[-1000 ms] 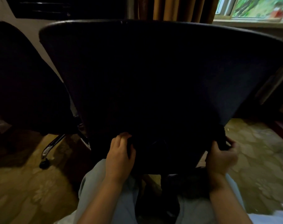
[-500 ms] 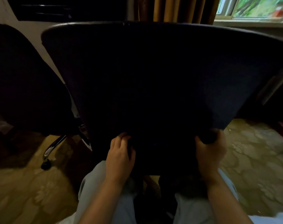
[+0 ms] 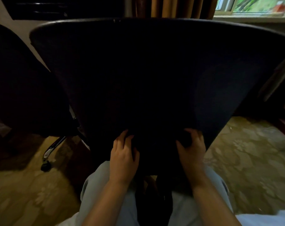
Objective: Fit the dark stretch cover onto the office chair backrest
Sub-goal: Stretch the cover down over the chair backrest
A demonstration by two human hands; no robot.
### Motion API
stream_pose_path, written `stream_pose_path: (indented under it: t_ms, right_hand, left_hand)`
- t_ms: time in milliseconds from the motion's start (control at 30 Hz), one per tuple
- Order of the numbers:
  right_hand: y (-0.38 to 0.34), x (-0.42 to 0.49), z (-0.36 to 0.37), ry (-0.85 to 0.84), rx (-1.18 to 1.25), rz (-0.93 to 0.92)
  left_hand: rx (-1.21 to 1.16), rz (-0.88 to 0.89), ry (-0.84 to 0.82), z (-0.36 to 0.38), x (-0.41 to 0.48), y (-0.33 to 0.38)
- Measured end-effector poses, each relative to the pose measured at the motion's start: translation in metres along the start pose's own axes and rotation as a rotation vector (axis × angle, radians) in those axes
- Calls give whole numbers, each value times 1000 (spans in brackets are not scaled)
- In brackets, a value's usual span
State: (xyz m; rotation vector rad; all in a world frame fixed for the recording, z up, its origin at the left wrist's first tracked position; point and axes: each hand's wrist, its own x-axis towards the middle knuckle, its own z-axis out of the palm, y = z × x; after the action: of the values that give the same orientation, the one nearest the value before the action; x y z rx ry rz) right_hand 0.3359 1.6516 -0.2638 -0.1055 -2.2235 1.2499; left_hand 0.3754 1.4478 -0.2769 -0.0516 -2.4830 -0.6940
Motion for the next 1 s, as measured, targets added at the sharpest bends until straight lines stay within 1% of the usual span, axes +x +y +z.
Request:
stream_pose_path:
  t_ms: [100, 133, 233, 300, 400, 500, 567, 633, 733, 833, 933, 1000]
  right_hand:
    - [9, 6, -9, 67, 9, 5]
    - [14, 10, -15, 109, 18, 41]
    - [30, 24, -35, 233, 105, 242]
    - [37, 31, -39, 251, 112, 294]
    - [28, 26, -30, 249, 63, 310]
    - [10, 13, -13, 191, 71, 265]
    - [2, 6, -5, 84, 60, 215]
    - [0, 0, -1, -23, 19, 120]
    - [5, -1, -4, -42, -11, 43]
    - [14, 6, -17, 40, 1, 88]
    - [27, 18, -31, 230, 74, 234]
    - [31, 26, -34, 308, 118, 292]
  left_hand:
    - [8, -14, 17, -1, 1, -7]
    - [12, -15, 24, -2, 2, -9]
    - [9, -14, 42, -2, 3, -9]
    - [9, -18, 50, -2, 2, -8]
    - [-3, -50, 36, -1, 2, -3]
    - [-8, -53, 17, -1, -1, 0]
    - [1, -38, 8, -1, -2, -1]
    - [10, -25, -15, -2, -2, -5]
    - [25, -10, -30, -3, -2, -11]
    - [36, -18, -22, -5, 0, -14]
    - [23, -38, -7, -4, 0, -14]
    - [11, -55, -1, -3, 0, -12]
